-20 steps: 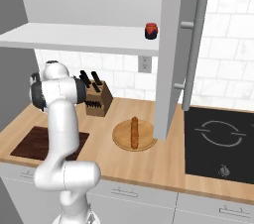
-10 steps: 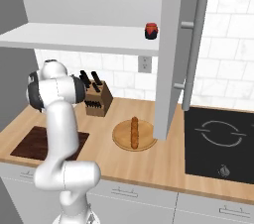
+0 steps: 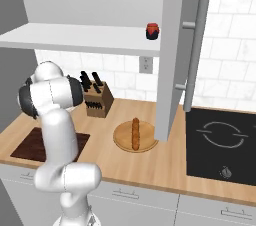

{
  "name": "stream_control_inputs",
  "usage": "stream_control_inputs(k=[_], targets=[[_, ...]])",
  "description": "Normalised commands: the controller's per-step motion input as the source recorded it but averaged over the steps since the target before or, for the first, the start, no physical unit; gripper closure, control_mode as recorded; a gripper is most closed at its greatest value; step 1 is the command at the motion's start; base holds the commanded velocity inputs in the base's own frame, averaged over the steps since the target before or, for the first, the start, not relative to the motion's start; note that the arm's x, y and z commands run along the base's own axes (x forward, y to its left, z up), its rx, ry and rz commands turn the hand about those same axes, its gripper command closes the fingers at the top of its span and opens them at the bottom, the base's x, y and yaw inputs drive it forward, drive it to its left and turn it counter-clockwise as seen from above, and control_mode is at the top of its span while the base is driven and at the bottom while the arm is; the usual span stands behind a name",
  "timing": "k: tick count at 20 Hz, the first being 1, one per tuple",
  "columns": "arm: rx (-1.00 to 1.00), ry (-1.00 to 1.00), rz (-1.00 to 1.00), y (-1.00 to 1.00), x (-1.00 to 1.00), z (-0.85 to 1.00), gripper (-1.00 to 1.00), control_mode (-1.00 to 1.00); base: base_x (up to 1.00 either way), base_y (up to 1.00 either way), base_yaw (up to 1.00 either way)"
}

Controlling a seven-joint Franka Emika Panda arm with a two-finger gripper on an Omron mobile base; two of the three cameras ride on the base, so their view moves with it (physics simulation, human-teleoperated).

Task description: From the different types of pastries on the counter, select a croissant and place it on the cutting board. Then retrieve a jar of jam from the cabinet and place it alongside the croissant on the cutting board.

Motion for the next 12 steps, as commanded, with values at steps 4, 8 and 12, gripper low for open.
stream_control_inputs(k=[4, 8, 12], targets=[[0.00, -0.15, -0.06, -0.44, -0.88, 0.29, 1.00, -1.00, 0.00, 0.00, 0.00], [0.00, -0.07, -0.07, -0.42, -0.94, 0.21, 1.00, -1.00, 0.00, 0.00, 0.00], [0.00, 0.00, -0.08, -0.40, -0.99, 0.10, 1.00, -1.00, 0.00, 0.00, 0.00]])
